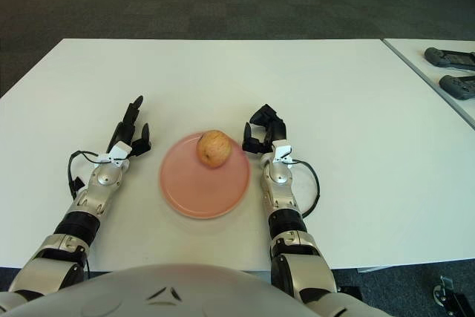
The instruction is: Put the apple into the plate.
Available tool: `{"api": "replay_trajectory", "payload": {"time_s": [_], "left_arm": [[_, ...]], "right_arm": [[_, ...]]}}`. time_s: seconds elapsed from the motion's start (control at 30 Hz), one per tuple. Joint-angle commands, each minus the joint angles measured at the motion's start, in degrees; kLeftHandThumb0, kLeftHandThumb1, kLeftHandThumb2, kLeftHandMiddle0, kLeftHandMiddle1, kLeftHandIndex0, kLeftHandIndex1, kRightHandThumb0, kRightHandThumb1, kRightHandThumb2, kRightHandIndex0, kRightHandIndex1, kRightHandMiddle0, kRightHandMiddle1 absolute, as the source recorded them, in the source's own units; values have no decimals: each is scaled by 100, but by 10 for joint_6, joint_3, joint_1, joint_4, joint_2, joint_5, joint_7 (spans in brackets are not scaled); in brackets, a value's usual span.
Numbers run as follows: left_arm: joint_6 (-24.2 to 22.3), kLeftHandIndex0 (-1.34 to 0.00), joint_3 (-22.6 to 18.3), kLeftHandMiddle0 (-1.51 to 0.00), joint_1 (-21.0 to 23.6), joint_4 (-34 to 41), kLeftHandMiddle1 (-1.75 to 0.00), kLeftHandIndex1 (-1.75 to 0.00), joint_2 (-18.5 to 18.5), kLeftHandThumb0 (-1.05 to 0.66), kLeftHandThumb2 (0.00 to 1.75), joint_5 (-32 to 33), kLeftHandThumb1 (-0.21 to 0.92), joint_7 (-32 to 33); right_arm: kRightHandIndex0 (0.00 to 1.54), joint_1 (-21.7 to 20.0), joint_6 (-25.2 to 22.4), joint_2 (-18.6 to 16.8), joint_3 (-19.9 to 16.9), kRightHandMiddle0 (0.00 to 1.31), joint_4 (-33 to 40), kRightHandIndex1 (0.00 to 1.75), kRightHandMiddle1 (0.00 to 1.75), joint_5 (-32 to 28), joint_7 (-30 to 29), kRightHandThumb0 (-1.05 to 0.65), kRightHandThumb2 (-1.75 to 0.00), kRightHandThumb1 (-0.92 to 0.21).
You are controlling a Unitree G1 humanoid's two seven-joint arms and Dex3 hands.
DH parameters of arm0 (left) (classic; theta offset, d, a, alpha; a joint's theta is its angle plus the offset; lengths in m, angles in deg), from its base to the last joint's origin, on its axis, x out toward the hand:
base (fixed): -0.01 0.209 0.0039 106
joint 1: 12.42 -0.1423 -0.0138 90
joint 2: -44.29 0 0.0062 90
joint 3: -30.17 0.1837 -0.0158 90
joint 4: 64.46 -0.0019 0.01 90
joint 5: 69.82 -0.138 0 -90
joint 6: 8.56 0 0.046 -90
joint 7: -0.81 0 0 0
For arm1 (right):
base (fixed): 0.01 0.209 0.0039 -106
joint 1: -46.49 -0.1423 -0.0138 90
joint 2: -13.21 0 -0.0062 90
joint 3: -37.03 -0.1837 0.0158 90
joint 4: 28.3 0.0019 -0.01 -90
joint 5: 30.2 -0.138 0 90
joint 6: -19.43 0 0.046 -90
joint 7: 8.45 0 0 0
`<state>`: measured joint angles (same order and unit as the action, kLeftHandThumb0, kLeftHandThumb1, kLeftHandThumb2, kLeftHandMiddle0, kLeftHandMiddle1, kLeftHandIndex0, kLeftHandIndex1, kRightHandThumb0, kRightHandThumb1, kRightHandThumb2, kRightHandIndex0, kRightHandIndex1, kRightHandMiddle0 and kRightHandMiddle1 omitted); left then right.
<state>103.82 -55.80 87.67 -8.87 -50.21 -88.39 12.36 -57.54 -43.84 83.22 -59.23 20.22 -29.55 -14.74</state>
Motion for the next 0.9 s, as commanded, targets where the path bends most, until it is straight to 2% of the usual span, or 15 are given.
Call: {"api": "replay_trajectory", "payload": {"time_s": [0.0, 0.5, 0.87], "left_arm": [[-17, 0, 11, -19, -30, -19, -7, -71, 2, -73, 99, -13, 92, 9], [-28, 0, 0, -21, -47, -23, -7, -73, -18, -74, 100, 10, 92, 31], [-33, 0, -9, -28, -52, -21, -9, -81, -30, -71, 102, 26, 92, 31]], "right_arm": [[121, 34, -25, -7, -3, 67, -30, 175, 175, -15, 8, -50, -141, -23], [122, 30, -29, -7, -3, 66, -34, 175, 175, -19, 16, -50, -140, -25], [121, 27, -34, -7, -4, 66, -36, 175, 175, -16, 5, -49, -139, -25]]}}
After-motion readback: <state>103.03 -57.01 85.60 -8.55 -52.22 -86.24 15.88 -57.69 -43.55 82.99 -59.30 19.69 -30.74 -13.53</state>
